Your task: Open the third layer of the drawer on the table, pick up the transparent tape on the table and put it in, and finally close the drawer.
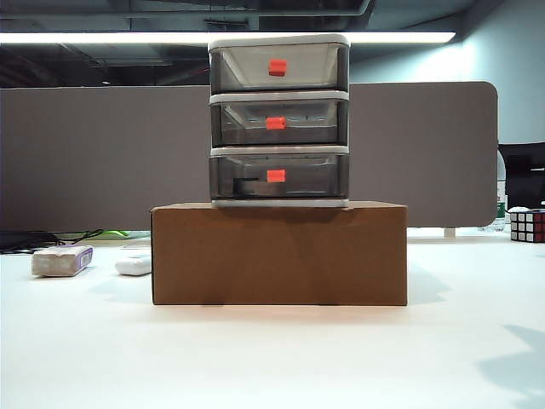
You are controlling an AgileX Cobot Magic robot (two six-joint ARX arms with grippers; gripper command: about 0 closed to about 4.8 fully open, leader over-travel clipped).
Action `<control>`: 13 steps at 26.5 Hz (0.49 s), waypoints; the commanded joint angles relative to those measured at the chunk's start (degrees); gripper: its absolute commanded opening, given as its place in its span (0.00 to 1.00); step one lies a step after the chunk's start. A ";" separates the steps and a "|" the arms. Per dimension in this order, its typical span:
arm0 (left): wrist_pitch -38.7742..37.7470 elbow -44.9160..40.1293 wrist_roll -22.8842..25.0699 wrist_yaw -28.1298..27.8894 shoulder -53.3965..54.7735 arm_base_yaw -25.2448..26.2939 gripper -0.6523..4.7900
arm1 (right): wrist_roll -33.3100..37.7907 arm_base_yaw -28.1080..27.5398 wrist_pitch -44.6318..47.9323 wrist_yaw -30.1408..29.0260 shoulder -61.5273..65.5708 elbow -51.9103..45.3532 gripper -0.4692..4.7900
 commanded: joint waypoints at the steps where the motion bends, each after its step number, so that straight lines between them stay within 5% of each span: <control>1: 0.74 0.33 -0.26 0.39 0.04 0.11 0.11 | -0.02 -0.04 0.63 0.20 -0.13 -0.35 0.08; 13: 1.42 0.33 -0.11 0.24 0.04 0.11 0.11 | 0.00 -0.02 1.68 6.16 -0.13 -0.35 0.08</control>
